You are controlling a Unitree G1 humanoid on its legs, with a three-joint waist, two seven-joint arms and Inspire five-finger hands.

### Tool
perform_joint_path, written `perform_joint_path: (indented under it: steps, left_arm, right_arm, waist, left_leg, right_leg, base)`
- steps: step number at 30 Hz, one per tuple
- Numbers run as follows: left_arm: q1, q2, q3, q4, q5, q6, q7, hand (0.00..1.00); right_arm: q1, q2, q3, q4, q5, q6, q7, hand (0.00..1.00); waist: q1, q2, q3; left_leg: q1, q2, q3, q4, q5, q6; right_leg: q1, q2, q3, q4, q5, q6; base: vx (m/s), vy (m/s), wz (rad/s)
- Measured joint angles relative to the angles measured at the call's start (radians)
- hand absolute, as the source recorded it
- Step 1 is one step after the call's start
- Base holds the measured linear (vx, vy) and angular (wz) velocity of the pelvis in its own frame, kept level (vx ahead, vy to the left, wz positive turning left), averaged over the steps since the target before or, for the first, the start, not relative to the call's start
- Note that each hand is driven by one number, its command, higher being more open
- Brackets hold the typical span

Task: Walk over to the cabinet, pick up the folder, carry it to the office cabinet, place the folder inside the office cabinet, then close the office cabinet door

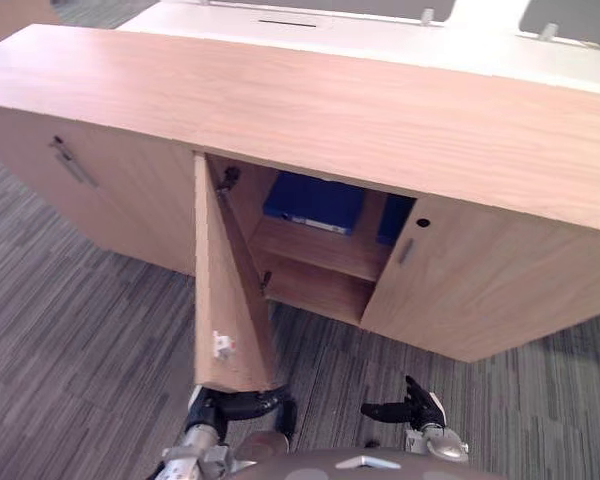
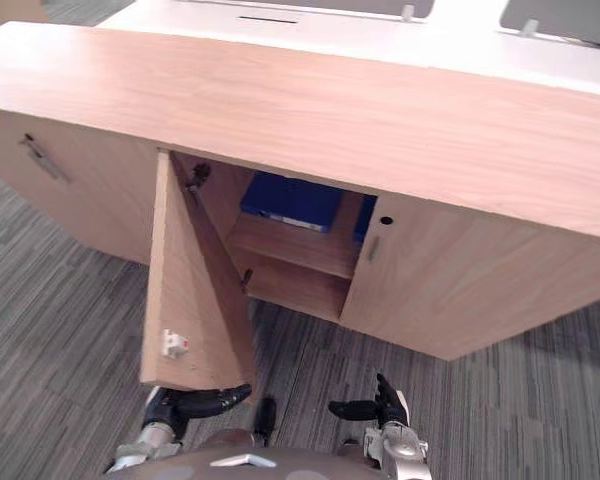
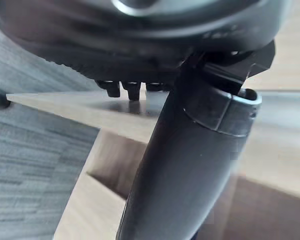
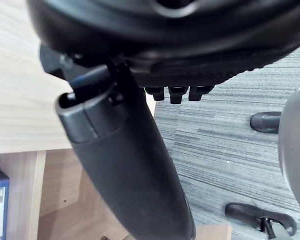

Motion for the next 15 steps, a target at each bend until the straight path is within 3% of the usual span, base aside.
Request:
perform_joint_path:
  steps: [5,15]
  left_arm:
    - [-0.106,-0.013,-0.071,0.001,0.003,0.015,-0.011,1.0]
    - [-0.298,-0.03,-0.119,0.12,0.014,0.012,-0.003,1.0]
  right_arm:
    - [0.002,0.0,0.0,-0.012,0.0,0.0,-0.009,1.0]
    - [0.003,-0.01,0.0,-0.012,-0.038,0.001,-0.024,1.0]
  waist:
    - [-0.044,0.005,-0.003]
    - [-0.085,0.033,-0.022]
  left_leg:
    - [0.005,0.03,0.055,0.004,-0.009,-0.009]
    - [0.04,0.074,0.135,0.004,-0.029,-0.032]
  right_leg:
    - [-0.023,0.026,0.056,-0.005,0.014,-0.013]
    - [-0.013,0.061,0.129,-0.038,0.037,-0.033]
  base:
    - [0.01,-0.036,-0.34]
    - [0.02,-0.026,-0.25]
